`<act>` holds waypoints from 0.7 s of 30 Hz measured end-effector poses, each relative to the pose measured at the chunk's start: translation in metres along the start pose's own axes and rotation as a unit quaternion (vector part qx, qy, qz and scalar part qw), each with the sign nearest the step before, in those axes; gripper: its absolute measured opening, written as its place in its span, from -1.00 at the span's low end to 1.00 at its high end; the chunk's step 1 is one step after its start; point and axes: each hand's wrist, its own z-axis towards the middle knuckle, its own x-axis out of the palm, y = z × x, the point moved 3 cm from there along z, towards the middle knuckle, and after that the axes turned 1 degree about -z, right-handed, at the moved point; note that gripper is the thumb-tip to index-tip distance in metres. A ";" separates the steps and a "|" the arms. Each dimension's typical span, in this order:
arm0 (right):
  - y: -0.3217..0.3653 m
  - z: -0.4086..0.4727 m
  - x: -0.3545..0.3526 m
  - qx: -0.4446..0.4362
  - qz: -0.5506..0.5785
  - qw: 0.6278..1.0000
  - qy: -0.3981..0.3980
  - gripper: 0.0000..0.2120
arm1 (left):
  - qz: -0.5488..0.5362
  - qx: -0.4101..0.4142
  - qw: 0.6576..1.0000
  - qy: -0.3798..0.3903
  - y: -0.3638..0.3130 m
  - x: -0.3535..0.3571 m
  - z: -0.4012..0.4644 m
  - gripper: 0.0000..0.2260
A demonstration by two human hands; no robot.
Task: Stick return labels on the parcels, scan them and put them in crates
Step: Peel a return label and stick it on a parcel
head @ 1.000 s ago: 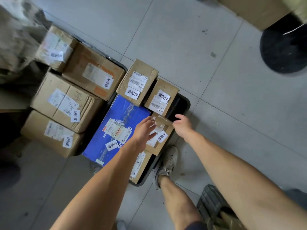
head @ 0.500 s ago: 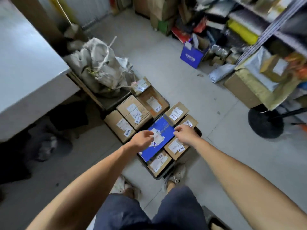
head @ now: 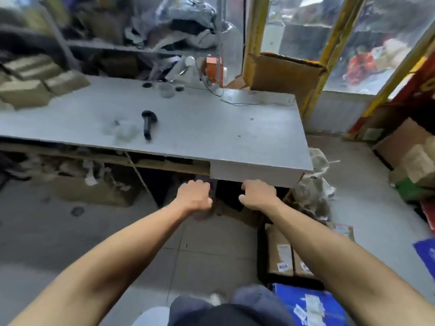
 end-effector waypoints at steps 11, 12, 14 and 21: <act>0.226 0.105 -0.080 -0.200 -0.067 0.974 -0.079 -0.67 | -0.106 -0.137 0.973 -0.151 0.182 -0.112 0.008 -0.60; 0.245 0.118 -0.087 -0.208 -0.071 0.972 -0.083 -0.67 | -0.105 -0.144 0.971 -0.156 0.200 -0.122 0.015 -0.59; 0.283 0.147 -0.100 -0.222 -0.082 0.967 -0.092 -0.69 | -0.105 -0.155 0.968 -0.169 0.237 -0.138 0.033 -0.60; 0.410 0.265 -0.146 -0.264 -0.079 0.953 -0.127 -0.69 | -0.098 -0.204 0.950 -0.215 0.370 -0.203 0.108 -0.58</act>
